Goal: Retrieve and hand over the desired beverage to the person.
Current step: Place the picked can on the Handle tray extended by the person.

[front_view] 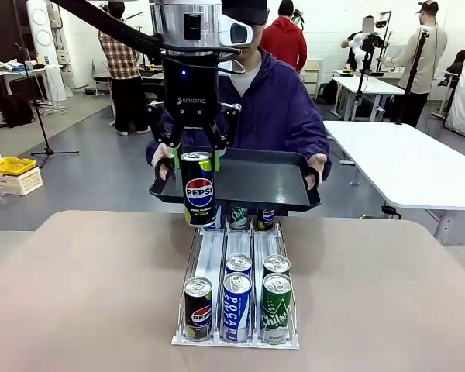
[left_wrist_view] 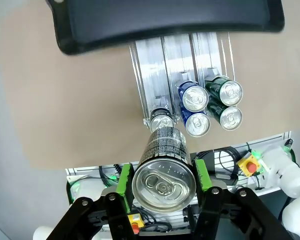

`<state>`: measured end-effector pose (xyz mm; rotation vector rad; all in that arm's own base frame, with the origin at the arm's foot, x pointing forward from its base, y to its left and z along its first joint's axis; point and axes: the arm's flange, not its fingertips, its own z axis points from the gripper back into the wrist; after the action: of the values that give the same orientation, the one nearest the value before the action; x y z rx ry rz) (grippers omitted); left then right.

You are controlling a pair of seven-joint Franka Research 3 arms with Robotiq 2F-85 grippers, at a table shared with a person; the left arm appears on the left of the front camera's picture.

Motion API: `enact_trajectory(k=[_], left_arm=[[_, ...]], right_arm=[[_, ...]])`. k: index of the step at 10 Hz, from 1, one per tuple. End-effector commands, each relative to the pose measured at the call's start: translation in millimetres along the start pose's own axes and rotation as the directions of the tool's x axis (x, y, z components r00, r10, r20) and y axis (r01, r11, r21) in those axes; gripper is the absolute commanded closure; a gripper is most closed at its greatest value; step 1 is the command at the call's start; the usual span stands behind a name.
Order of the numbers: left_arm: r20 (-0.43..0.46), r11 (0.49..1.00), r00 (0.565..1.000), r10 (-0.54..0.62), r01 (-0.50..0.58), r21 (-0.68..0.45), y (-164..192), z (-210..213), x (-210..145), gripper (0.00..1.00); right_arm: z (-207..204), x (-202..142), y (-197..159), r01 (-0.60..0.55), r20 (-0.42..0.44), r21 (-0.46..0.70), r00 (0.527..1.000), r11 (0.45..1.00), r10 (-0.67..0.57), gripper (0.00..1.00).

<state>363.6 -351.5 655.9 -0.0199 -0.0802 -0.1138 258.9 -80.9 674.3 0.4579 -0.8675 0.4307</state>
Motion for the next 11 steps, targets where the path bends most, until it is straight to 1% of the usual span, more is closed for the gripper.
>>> enact_trajectory(k=[1, 6, 7, 8, 9, 10, 11], left_arm=[[0.012, 1.0, 1.0, 0.002, -0.002, 0.0, 3.1, 2.5, -3.5, 0.94], [0.012, 1.0, 1.0, 0.002, -0.002, 0.0, 3.1, 2.5, -3.5, 0.94], [0.0, 1.0, 1.0, 0.0, 0.0, 0.0, 0.0, 0.0, 0.0, 0.41], [-0.012, 1.0, 1.0, -0.003, 0.003, -0.029, 7.0, 3.3, 22.0, 0.41], [0.027, 0.998, 0.999, -0.032, 0.033, -0.051, 18.0, 5.4, 39.5, 0.41], [0.103, 0.996, 0.991, -0.085, 0.086, -0.008, 20.5, 7.2, 46.2, 0.41], [0.186, 0.996, 0.979, -0.086, 0.079, 0.044, 23.5, 6.9, 52.6, 0.41]], right_arm=[[-1.4, 0.9, 0.0, -0.002, 0.003, 0.008, 1.0, 1.0, 0.002, 0.0], [-1.4, 0.9, 0.0, -0.002, 0.003, 0.008, 1.0, 1.0, 0.002, 0.0], [-1.4, 0.9, 0.0, -0.002, 0.003, 0.008, 1.0, 1.0, 0.002, 0.0], [-1.4, 0.9, 0.0, -0.002, 0.003, 0.008, 1.0, 1.0, 0.002, 0.0], [-1.4, 0.9, 0.0, -0.002, 0.003, 0.008, 1.0, 1.0, 0.002, 0.0], [-1.4, 0.9, 0.0, -0.002, 0.003, 0.008, 1.0, 1.0, 0.002, 0.0], [-1.4, 0.9, 0.0, -0.002, 0.003, 0.008, 1.0, 1.0, 0.002, 0.0]])
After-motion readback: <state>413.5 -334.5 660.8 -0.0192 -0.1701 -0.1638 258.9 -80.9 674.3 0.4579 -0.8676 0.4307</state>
